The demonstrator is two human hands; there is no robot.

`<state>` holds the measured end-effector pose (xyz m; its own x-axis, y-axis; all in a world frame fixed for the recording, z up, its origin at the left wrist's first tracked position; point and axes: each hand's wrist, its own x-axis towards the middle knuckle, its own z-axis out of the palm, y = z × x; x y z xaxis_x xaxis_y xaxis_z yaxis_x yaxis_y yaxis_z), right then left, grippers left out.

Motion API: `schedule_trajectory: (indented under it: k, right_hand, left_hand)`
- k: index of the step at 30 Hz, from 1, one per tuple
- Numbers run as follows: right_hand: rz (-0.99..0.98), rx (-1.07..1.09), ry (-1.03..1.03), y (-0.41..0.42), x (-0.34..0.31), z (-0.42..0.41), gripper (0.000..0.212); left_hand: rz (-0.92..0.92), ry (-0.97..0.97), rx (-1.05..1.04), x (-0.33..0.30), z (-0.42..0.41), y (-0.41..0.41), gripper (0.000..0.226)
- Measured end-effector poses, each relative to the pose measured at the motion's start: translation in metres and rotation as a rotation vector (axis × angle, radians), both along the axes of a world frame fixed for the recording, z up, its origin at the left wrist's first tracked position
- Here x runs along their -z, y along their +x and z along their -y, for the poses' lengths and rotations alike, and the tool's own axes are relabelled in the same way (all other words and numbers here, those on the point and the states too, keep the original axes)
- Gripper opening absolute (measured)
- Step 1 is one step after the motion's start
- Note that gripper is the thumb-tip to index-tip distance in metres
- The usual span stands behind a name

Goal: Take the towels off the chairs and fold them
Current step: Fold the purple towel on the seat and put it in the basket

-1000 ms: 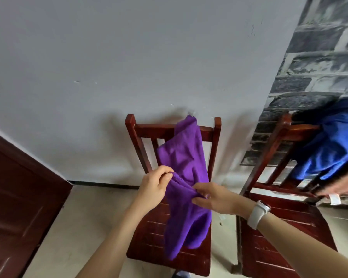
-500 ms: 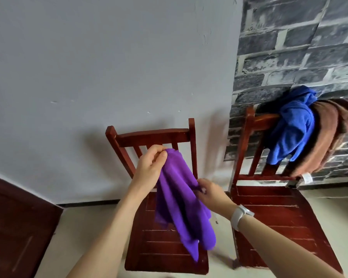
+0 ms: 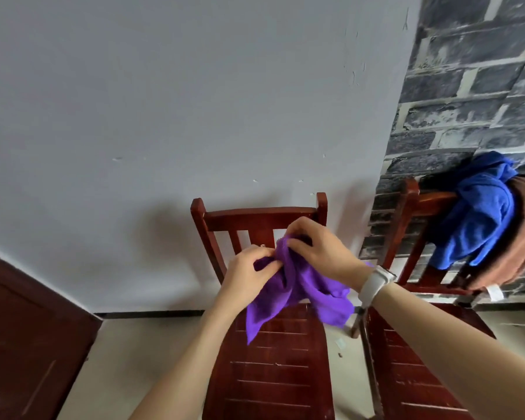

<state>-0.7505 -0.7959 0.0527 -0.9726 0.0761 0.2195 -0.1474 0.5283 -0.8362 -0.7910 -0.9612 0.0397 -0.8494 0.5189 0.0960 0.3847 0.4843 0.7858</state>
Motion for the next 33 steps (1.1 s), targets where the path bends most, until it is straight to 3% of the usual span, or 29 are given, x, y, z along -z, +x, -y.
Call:
schedule_trajectory:
  k: [3,8,14,17,21,23,25,27,33]
  right_hand:
    - [0.000,0.179,-0.084,0.004,0.009,-0.009,0.014]
    - [0.180,0.547,-0.074,0.040,0.056,-0.029,0.015]
    - [0.601,0.353,-0.209,0.060,0.099,-0.009,0.037]
    - [0.701,0.328,-0.459,0.043,0.107,0.006,0.034]
    - [0.619,0.389,-1.084,0.016,0.100,0.018,0.027]
    - [0.608,0.419,-1.179,0.005,0.098,0.019,0.020]
    - [0.617,0.413,-1.131,-0.003,0.093,0.022,0.010]
    - [0.560,0.486,-0.998,-0.009,0.090,0.022,0.013]
    - [0.468,0.646,-0.374,0.009,0.089,-0.013,0.023]
  left_hand:
    - [-0.086,0.058,-0.035,-0.002,-0.012,-0.005,0.013]
    - [-0.034,0.080,-0.023,-0.003,-0.024,-0.008,0.015]
    - [-0.040,0.111,-0.022,-0.001,-0.022,-0.007,0.015]
    - [-0.006,0.127,-0.006,0.000,-0.009,-0.009,0.012]
    - [0.049,0.168,-0.040,0.002,0.014,-0.015,0.013]
    - [0.092,0.199,-0.086,0.003,0.024,-0.017,0.016]
    - [0.128,0.192,-0.126,0.006,0.034,-0.019,0.015]
    - [0.169,0.150,-0.167,0.010,0.042,-0.022,0.012]
    - [0.250,-0.001,-0.366,0.040,0.080,-0.030,0.017]
